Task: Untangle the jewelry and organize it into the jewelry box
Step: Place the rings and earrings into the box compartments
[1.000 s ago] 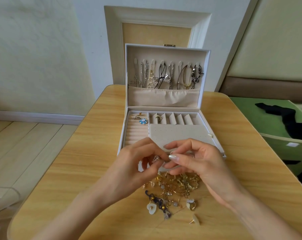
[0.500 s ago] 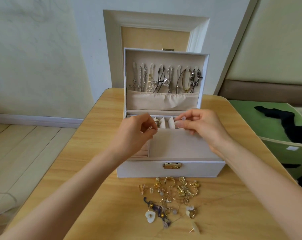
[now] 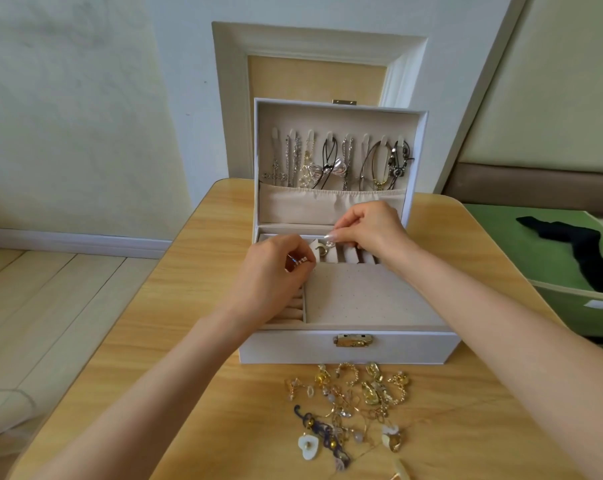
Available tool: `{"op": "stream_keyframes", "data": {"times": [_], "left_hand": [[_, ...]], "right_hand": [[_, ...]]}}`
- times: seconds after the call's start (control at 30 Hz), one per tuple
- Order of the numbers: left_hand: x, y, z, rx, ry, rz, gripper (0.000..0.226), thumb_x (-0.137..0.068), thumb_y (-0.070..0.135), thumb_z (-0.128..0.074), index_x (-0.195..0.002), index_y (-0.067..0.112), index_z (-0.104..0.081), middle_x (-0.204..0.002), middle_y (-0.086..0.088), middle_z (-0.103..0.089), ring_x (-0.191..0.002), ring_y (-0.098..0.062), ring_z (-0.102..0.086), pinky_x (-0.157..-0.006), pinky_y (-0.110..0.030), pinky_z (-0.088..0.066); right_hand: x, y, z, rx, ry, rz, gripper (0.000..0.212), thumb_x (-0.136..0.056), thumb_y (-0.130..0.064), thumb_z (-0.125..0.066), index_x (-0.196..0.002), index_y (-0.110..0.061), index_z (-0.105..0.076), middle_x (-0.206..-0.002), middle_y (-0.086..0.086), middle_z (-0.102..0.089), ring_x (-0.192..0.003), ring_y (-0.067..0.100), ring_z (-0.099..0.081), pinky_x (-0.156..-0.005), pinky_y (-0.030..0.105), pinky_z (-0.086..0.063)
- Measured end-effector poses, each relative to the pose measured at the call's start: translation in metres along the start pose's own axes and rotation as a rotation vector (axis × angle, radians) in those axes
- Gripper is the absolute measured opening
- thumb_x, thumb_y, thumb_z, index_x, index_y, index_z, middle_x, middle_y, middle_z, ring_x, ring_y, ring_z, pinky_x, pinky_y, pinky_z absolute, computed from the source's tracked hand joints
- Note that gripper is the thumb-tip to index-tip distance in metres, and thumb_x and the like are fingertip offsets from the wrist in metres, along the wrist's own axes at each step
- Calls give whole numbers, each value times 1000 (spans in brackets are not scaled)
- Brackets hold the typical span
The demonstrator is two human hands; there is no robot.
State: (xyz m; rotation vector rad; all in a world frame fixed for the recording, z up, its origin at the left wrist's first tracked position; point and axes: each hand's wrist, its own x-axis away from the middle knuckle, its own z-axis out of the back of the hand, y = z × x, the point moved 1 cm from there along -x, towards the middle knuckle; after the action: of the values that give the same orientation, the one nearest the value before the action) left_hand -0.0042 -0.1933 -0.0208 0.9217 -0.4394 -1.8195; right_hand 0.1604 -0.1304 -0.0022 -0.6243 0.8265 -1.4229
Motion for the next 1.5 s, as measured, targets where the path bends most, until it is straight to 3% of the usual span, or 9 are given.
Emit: {"op": "stream_keyframes", "data": {"times": [0.23, 0.4, 0.53, 0.67, 0.77, 0.87, 1.1, 1.43, 1.5], "left_hand": [[-1, -3, -1, -18, 7, 11, 9, -87, 9, -61, -91, 13, -67, -88, 1, -63, -73, -9, -58, -66, -18, -46], [-1, -5, -2, 5, 10, -1, 9, -86, 9, -61, -91, 13, -67, -87, 0, -65, -75, -14, -62, -70, -28, -52], [-2, -6, -3, 1, 21, -23, 8, -86, 8, -61, -90, 13, -67, -84, 2, -64, -74, -14, -62, -68, -26, -50], [-5, -2, -6, -39, 9, -151, 8, -85, 5, -61, -87, 11, -66, -92, -3, -65, -72, -17, -60, -67, -27, -47], [-12, 0, -14, -127, -48, -243, 9, -87, 2, -55, -90, 6, -62, -91, -6, -63, -72, -22, -55, -63, -26, -36], [-17, 1, -22, -214, -122, -265, 10, -94, 9, -46, -96, 6, -56, -91, -12, -63, -79, -30, -56, -68, -35, -39], [-20, -1, -27, -251, -181, -255, 14, -96, 11, -42, -102, 4, -52, -98, -17, -63, -86, -36, -56, -73, -43, -40], [-26, 1, -23, -145, -187, -200, 12, -93, 10, -48, -101, 9, -56, -116, -12, -62, -99, -33, -57, -76, -36, -40], [-27, 3, -24, -217, -213, -191, 14, -94, 15, -47, -106, 11, -55, -113, -11, -63, -99, -33, -56, -70, -34, -37]], "right_hand": [[1, 8, 4, 84, -11, 39, 9, -75, -10, -77, -84, -9, -75, -68, -7, -63, -63, -3, -56, -51, 1, -37], [1, 12, 4, 132, -14, 99, 13, -73, -10, -79, -84, -11, -74, -74, -3, -66, -65, -1, -55, -53, -1, -37], [2, 14, 3, 122, -7, 115, 11, -73, -11, -79, -83, -13, -74, -70, -5, -66, -67, 0, -59, -55, 2, -38], [1, 16, 1, 102, 53, 117, 8, -73, -13, -79, -75, -17, -73, -65, -8, -66, -63, 2, -60, -61, 15, -43], [0, 18, -1, 144, 76, 130, 13, -71, -17, -80, -67, -25, -70, -70, -5, -69, -74, 12, -65, -75, 32, -52], [1, 19, 0, 193, 93, 151, 17, -71, -17, -79, -64, -28, -68, -71, -7, -68, -80, 14, -65, -80, 37, -52], [3, 21, 3, 252, 89, 190, 14, -71, -18, -79, -69, -29, -72, -67, -14, -65, -77, 9, -65, -78, 34, -53], [5, 15, 18, 328, 110, 247, 7, -75, -18, -76, -78, -24, -75, -70, -13, -63, -79, 8, -61, -78, 31, -50], [3, 15, 26, 341, 91, 250, 7, -74, -17, -76, -78, -23, -75, -71, -12, -64, -78, 7, -59, -78, 30, -49]]}}
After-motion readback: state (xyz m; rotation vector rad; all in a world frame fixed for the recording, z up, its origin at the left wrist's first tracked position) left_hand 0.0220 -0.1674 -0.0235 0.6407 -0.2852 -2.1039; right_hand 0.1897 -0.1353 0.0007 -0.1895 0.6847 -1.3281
